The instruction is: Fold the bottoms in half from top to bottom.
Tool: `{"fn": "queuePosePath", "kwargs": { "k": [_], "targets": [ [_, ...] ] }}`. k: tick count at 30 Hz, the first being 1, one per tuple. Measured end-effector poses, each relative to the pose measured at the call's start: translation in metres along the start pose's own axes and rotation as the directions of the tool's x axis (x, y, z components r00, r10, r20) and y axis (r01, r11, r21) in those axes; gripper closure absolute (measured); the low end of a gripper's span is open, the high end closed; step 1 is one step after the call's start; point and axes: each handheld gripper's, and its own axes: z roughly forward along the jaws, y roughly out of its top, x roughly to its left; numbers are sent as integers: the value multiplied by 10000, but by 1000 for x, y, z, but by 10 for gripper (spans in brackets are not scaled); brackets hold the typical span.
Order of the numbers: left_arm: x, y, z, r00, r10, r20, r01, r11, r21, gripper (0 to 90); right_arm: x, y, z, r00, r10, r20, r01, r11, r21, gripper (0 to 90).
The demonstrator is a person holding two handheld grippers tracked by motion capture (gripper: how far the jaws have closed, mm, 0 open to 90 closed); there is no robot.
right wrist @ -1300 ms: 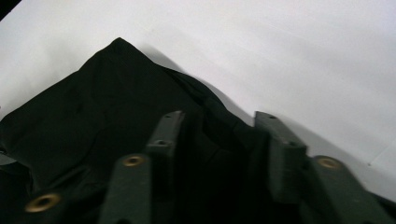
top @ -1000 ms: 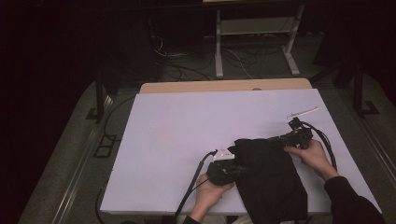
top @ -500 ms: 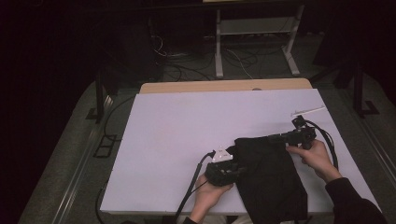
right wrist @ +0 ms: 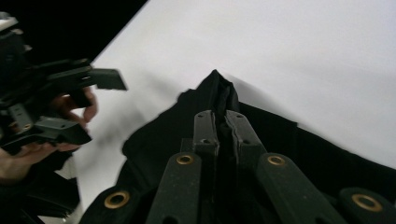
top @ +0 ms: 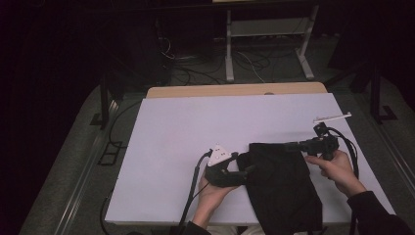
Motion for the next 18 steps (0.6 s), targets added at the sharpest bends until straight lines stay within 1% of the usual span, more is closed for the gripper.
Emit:
{"fn": "queuePosePath", "kwargs": {
  "k": [3,5,9,13,18],
  "targets": [
    [3,3,0,10000,-11,-57,10,9998,-188,201,5,-2,-1,10000,-26,9,26,10000,31,826],
    [5,3,1,9998,-135,-156,132,9997,-210,183,7,-4,-1,10000,-53,-38,53,10000,38,828],
    [11,3,2,9991,-245,-343,246,9997,24,142,13,-7,-3,9997,-161,-156,163,9998,118,829],
    [14,4,2,9985,-405,-381,408,9991,69,142,21,-9,-6,9990,-339,-292,343,9993,131,829],
    [16,4,2,9979,-470,-453,476,9988,121,143,28,-13,-10,9976,-398,-559,403,9992,79,829]
  ]
}}
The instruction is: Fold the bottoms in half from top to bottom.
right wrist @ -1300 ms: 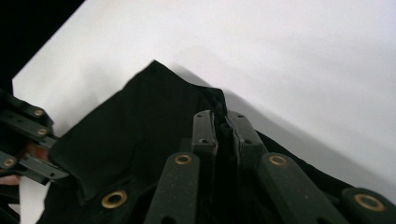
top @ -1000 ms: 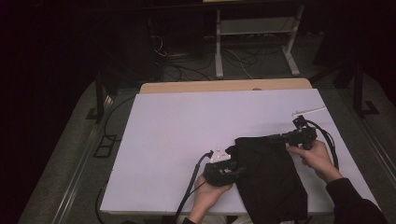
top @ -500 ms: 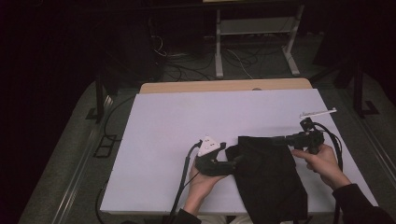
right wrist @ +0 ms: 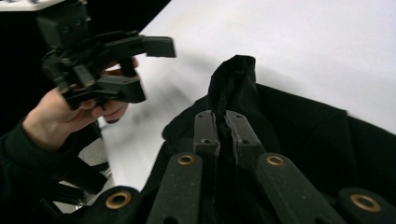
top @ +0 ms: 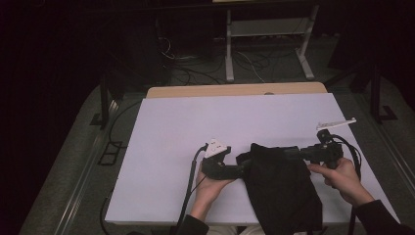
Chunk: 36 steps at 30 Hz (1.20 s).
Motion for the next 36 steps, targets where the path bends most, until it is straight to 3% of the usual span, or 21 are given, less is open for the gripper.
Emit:
{"fn": "queuePosePath", "kwargs": {
  "k": [5,10,19,25,32,36],
  "targets": [
    [0,0,1,9998,-164,117,164,9999,19,148,5,-7,-2,9998,-38,-220,38,10000,3,829],
    [0,0,4,9998,-175,113,174,9998,82,147,6,-19,-4,9975,225,-669,-226,9997,-4,829],
    [1,-1,6,9998,-149,109,147,9998,135,146,9,-37,-7,9976,215,-664,-210,9997,82,829],
    [0,-2,7,9997,-179,143,176,9997,195,146,12,-43,-8,9953,251,-938,-252,9997,4,828],
    [0,-2,5,9997,-203,121,201,9997,135,146,18,-49,-8,9949,66,-1005,-43,9997,228,828],
    [0,-2,5,9989,-392,251,389,9992,122,147,19,-54,-8,9938,205,-1088,-157,9988,455,827]
  ]
}}
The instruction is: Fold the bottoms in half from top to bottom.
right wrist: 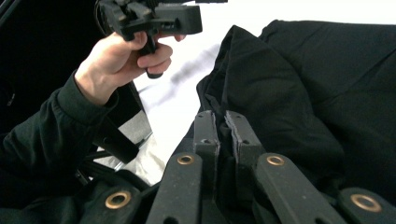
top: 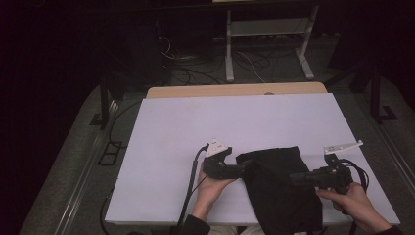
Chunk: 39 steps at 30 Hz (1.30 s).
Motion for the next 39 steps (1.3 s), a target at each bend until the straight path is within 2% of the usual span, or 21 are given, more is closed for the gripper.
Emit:
{"fn": "queuePosePath", "kwargs": {
  "k": [8,24,34,39],
  "targets": [
    [-1,-1,2,10000,20,70,-20,10000,53,147,3,-6,-1,9999,-120,-59,120,9999,63,826],
    [-1,-5,2,10000,14,58,-15,9999,125,144,5,-19,-1,10000,11,33,-12,9994,353,819],
    [-2,-7,3,9999,53,116,-55,9999,131,142,9,-28,-1,9997,198,174,-204,9992,339,814],
    [-2,-9,3,9999,52,92,-53,9999,131,141,9,-32,0,9996,184,191,-193,9986,489,778]
  ]
}}
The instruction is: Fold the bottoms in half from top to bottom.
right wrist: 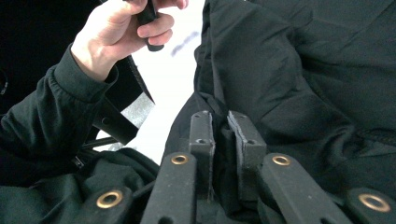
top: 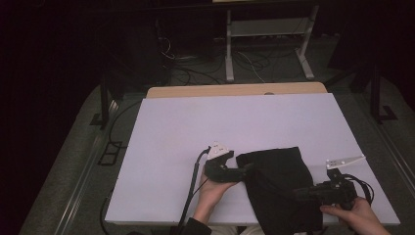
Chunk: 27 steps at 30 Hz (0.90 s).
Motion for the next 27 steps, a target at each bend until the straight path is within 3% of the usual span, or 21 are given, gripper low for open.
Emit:
{"fn": "queuePosePath", "kwargs": {
  "k": [3,6,11,16,19,24,27],
  "targets": [
    [1,-1,-1,10000,-8,-32,8,10000,4,141,2,-2,-1,10000,-56,74,56,10000,-1,717],
    [2,-1,-3,10000,-41,-49,41,10000,-27,140,5,-3,-3,9989,-213,415,218,9997,-126,539],
    [4,-1,-5,10000,-39,-84,39,10000,-17,138,3,-1,-10,9965,-97,826,142,9985,-533,360],
    [5,-1,-5,10000,-7,-64,7,10000,52,130,2,12,-16,9945,-499,926,567,9957,-734,305],
    [4,-1,-6,10000,-8,-57,8,10000,54,126,0,24,-14,9904,-757,1156,849,9934,-767,373],
    [5,0,-7,10000,41,-53,-40,10000,57,123,-7,46,-4,9850,-1136,1298,1198,9919,-412,717],
    [6,0,-9,9999,31,-97,-31,10000,27,122,-8,57,4,9809,-1370,1378,1409,9899,-186,845]
  ]
}}
